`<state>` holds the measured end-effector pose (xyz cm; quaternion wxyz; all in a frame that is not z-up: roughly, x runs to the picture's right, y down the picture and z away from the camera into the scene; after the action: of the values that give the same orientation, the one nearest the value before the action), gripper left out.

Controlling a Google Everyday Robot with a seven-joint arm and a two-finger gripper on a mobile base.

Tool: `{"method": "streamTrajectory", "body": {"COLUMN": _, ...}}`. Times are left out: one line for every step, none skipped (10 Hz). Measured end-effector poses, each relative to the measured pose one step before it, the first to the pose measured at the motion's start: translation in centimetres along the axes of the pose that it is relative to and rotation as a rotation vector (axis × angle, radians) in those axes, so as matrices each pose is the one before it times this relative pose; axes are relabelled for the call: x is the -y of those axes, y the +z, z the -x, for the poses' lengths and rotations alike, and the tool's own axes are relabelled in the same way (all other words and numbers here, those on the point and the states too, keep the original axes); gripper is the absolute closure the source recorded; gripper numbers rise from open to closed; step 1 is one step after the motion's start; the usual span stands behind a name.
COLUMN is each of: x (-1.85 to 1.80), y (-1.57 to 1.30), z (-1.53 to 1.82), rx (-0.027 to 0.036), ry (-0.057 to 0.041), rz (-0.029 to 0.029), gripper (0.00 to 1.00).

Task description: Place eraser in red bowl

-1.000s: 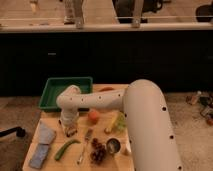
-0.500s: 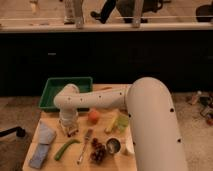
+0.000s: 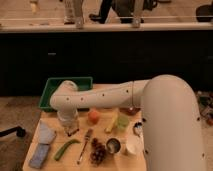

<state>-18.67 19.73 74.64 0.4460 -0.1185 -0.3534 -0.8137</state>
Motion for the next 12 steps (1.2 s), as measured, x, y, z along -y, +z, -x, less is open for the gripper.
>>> {"method": "streamTrajectory", "body": {"x": -0.266, "y": -0.861, "z": 0.09, "rx": -0.0113, "ry": 0.00482, "rz": 0.00969, "gripper": 1.0}}
{"method": "streamTrajectory", "body": {"x": -0.544, "y": -1.072, "z": -0.113, "rx": -0.01382, "ry": 0.0096, "rz": 0.01139, "gripper": 1.0}}
{"method": "streamTrajectory", "body": {"x": -0.408, "y": -0.599, "z": -0.198, "rx": -0.0071, "ry": 0.00794, "rz": 0.00586, "gripper": 1.0}}
{"method": "streamTrajectory", "body": {"x": -0.331, "y": -0.283, "z": -0.205, "rx": -0.00331, "ry": 0.00448, "rz": 0.00436, "gripper": 1.0}}
{"method": "streamTrajectory", "body": {"x": -0.434, "y": -0.366, "z": -0.394, "rx": -0.00592, "ry": 0.0073, "rz": 0.00289, "gripper": 1.0}}
{"method": "streamTrajectory", "body": {"x": -0.774, "y": -0.403, "z": -0.713, "rx": -0.00563, "ry": 0.01024, "rz": 0.00411, "gripper": 1.0}}
{"method": "streamTrajectory", "body": {"x": -0.717, "y": -0.216, "z": -0.522, "rx": 0.00156, "ry": 0.0081, "rz": 0.00593, "gripper": 1.0}}
{"method": "streamTrajectory", "body": {"x": -0.565, "y": -0.154, "z": -0.849, "rx": -0.00251, "ry": 0.00466, "rz": -0.00087, "gripper": 1.0}}
{"method": "streamTrajectory", "body": {"x": -0.808, "y": -0.167, "z": -0.811, "rx": 0.00241, "ry": 0.00506, "rz": 0.00476, "gripper": 1.0}}
{"method": "streamTrajectory", "body": {"x": -0.568, "y": -0.128, "z": -0.637, "rx": 0.00075, "ry": 0.0045, "rz": 0.00216, "gripper": 1.0}}
{"method": "streamTrajectory", "body": {"x": -0.681, "y": -0.084, "z": -0.543, "rx": 0.00181, "ry": 0.00595, "rz": 0.00256, "gripper": 1.0}}
{"method": "streamTrajectory", "body": {"x": -1.285, "y": -0.087, "z": -0.524, "rx": -0.00195, "ry": 0.01619, "rz": -0.00075, "gripper": 1.0}}
